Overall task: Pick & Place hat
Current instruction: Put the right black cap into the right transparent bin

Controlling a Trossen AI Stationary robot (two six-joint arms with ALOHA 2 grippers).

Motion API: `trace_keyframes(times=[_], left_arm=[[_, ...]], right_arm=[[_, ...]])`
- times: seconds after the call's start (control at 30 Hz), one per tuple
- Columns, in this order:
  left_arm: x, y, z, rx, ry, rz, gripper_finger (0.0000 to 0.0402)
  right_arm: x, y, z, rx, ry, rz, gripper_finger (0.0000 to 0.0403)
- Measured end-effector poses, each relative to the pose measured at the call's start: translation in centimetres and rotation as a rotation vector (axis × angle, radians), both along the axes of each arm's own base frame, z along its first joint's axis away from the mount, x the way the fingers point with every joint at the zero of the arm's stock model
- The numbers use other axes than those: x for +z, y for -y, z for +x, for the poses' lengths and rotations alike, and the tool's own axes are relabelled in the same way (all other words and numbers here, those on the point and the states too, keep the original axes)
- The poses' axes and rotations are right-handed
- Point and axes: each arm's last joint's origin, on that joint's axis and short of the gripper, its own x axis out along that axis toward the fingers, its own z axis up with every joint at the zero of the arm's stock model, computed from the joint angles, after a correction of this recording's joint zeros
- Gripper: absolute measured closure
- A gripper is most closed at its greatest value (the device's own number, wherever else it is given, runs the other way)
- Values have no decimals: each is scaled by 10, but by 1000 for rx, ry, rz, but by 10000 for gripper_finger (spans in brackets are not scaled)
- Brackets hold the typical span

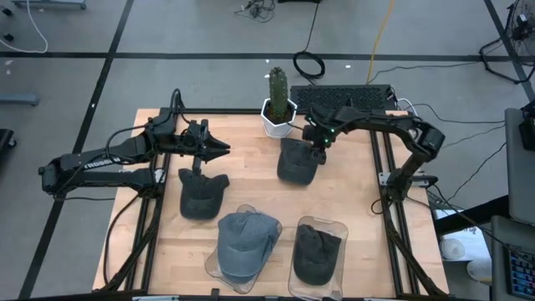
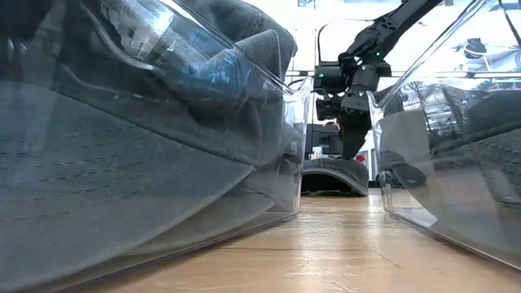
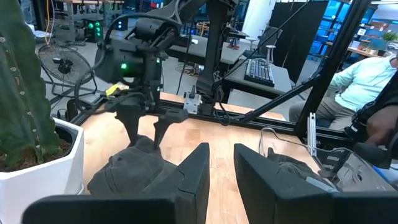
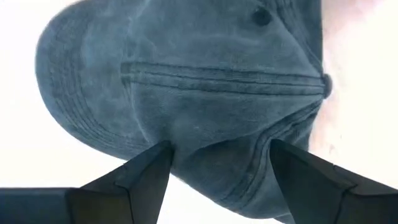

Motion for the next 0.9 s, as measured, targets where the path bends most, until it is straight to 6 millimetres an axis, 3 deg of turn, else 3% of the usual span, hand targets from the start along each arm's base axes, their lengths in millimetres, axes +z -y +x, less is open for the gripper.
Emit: trace_keyframes(times=[0.17, 0.37, 0.5, 0.7, 0.9], left_arm=[[0, 0, 0, 1, 0, 0, 320], [0, 0, 0, 0, 0, 0, 320], [0, 0, 0, 1, 0, 0, 320], [0, 0, 0, 0, 0, 0, 320], [0, 0, 0, 1, 0, 0, 320]], right_arm=[[-4, -1, 0, 46, -40, -31, 152], [-4, -2, -1, 55, -51, -19, 201], [-4, -4, -4, 90, -74, -10, 263], [-5, -5, -6, 132, -89, -7, 391], [5, -9, -8, 144, -94, -74, 401]])
